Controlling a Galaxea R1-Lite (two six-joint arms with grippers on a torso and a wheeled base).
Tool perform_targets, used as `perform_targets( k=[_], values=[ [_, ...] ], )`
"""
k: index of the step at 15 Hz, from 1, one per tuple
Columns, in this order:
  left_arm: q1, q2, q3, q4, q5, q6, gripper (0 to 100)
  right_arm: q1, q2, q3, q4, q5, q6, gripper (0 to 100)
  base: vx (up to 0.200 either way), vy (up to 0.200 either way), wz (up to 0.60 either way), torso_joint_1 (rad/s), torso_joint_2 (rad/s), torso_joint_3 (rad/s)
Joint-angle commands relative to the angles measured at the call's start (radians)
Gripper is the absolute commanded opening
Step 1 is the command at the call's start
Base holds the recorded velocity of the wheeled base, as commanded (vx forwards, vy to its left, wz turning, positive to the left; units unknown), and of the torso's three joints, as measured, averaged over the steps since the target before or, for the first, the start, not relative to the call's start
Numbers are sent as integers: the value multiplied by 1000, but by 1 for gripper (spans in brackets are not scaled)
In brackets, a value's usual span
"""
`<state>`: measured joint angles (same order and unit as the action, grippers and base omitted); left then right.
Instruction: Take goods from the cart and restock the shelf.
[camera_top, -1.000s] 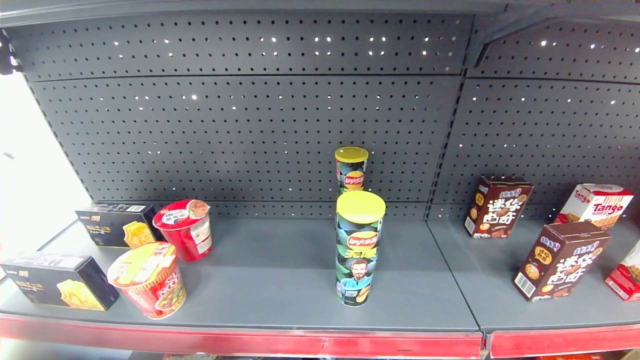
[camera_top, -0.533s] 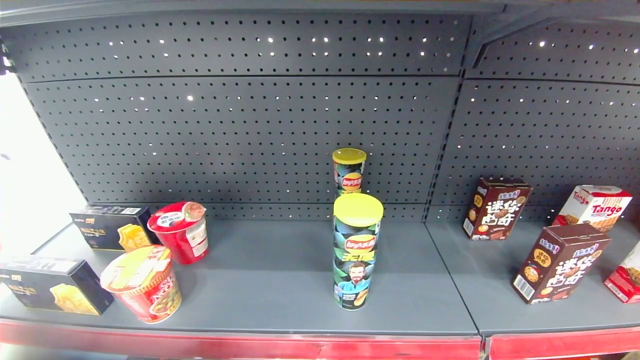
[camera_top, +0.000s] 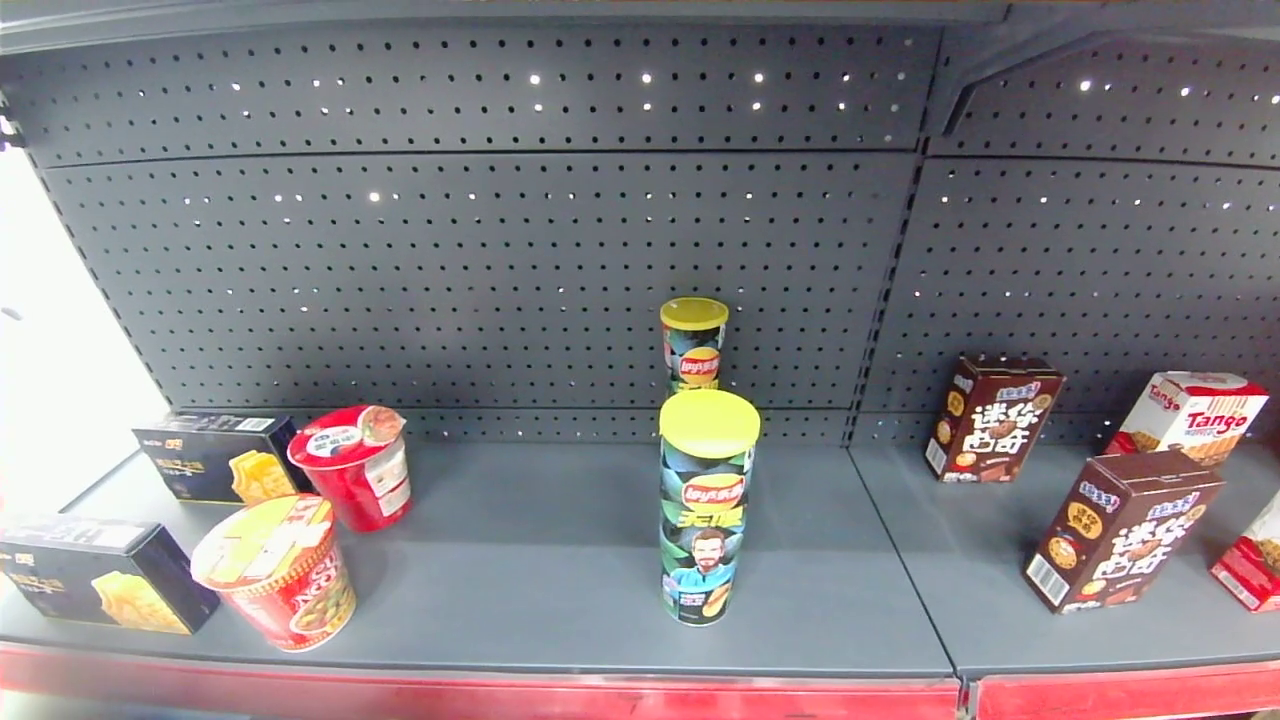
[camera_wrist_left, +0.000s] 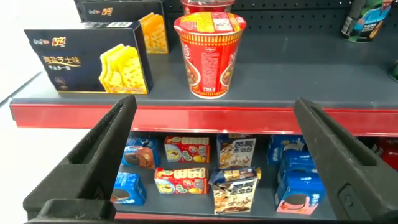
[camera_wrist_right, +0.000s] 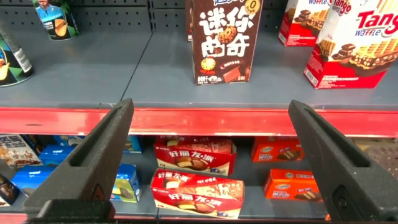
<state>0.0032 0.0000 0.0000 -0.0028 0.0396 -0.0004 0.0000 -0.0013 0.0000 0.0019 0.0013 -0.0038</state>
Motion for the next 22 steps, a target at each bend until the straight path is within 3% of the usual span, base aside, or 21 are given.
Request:
perform_targets(
  k=[1, 4, 22],
  values=[
    [0, 0, 0, 0, 0, 0, 100, 0, 1, 0, 0, 0, -1, 100, 0, 0, 0, 0, 0, 0],
    [0, 0, 0, 0, 0, 0, 100, 0, 1, 0, 0, 0, -1, 100, -133, 0, 0, 3, 2, 0],
    [0, 0, 0, -2, 2, -1, 100, 0, 1, 0, 0, 0, -1, 100, 0, 0, 0, 0, 0, 0]
  ],
)
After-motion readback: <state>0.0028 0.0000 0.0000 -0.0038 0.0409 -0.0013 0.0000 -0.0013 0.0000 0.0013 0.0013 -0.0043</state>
